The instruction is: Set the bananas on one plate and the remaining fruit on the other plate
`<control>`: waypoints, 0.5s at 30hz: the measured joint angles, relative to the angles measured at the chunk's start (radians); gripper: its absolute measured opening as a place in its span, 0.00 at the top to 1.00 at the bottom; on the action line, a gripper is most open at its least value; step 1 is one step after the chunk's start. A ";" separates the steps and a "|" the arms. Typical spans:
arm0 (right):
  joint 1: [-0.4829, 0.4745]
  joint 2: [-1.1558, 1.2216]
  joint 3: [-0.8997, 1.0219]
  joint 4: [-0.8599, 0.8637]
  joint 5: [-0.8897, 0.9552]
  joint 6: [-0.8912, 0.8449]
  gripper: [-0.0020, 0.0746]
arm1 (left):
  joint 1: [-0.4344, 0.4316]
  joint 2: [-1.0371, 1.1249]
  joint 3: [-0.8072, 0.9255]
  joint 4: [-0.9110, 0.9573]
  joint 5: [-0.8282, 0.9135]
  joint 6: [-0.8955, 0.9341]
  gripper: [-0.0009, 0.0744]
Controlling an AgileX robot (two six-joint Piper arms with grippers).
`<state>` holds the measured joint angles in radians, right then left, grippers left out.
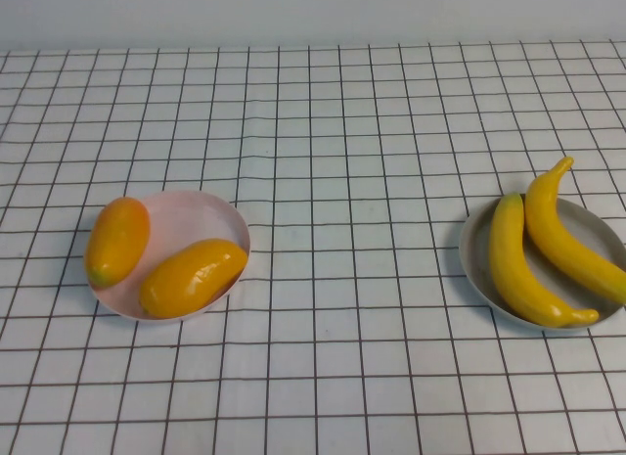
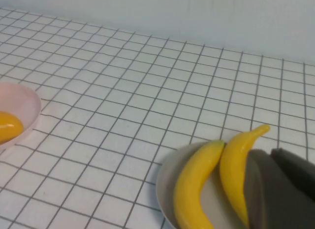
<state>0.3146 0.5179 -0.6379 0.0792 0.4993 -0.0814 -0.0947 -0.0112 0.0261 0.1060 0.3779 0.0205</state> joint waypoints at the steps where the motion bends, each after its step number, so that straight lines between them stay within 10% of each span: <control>1: -0.002 -0.049 0.031 -0.016 0.019 0.024 0.99 | 0.000 0.000 0.000 0.000 0.000 0.000 0.99; 15: -0.004 -0.525 0.370 -0.107 -0.027 0.110 0.99 | 0.000 0.000 0.000 0.000 0.000 0.000 0.99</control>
<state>0.3103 -0.0074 -0.2684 -0.0282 0.4724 0.0290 -0.0947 -0.0112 0.0261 0.1060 0.3779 0.0205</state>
